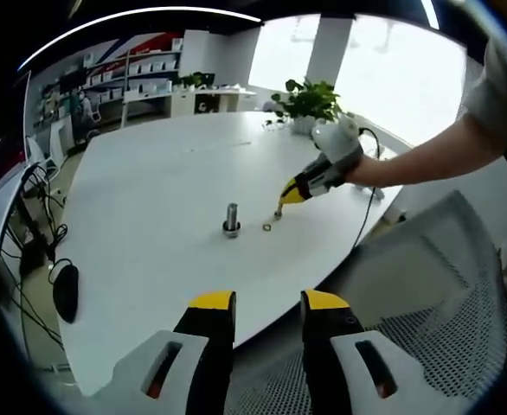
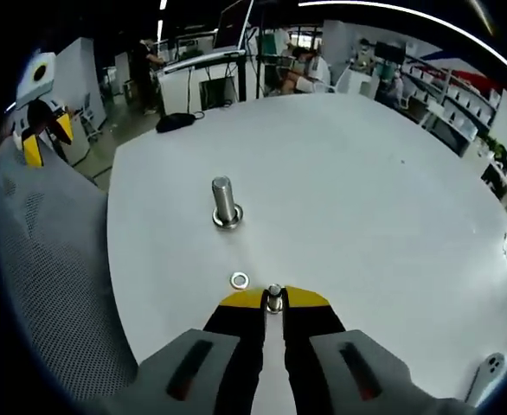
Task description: Place the washer onto the threaded stud by aligning its center hole with the stud, sliding it down to the base, and recovering from edge contact or off-axis alignment until the washer reaches the visible bottom stop.
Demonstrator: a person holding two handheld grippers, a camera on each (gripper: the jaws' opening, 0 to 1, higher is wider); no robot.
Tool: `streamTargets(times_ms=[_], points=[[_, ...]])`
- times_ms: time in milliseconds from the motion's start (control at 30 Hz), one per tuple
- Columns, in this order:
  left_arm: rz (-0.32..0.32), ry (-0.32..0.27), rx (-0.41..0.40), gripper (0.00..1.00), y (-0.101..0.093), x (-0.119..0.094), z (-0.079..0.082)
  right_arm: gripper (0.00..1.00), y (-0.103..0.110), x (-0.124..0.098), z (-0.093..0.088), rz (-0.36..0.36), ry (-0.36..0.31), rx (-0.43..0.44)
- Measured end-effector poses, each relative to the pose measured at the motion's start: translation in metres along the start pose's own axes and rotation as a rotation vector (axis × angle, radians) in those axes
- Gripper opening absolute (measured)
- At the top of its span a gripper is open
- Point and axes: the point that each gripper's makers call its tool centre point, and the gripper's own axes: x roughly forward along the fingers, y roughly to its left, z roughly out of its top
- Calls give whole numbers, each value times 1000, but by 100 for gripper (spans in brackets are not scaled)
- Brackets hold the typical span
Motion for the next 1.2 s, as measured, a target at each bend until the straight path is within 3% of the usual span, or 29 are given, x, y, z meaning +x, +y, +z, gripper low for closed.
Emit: streamTargets(times_ms=[1200], points=[[-1,-3,0,28,0,0,0,10,-2,-3,-3,7,1,-23]])
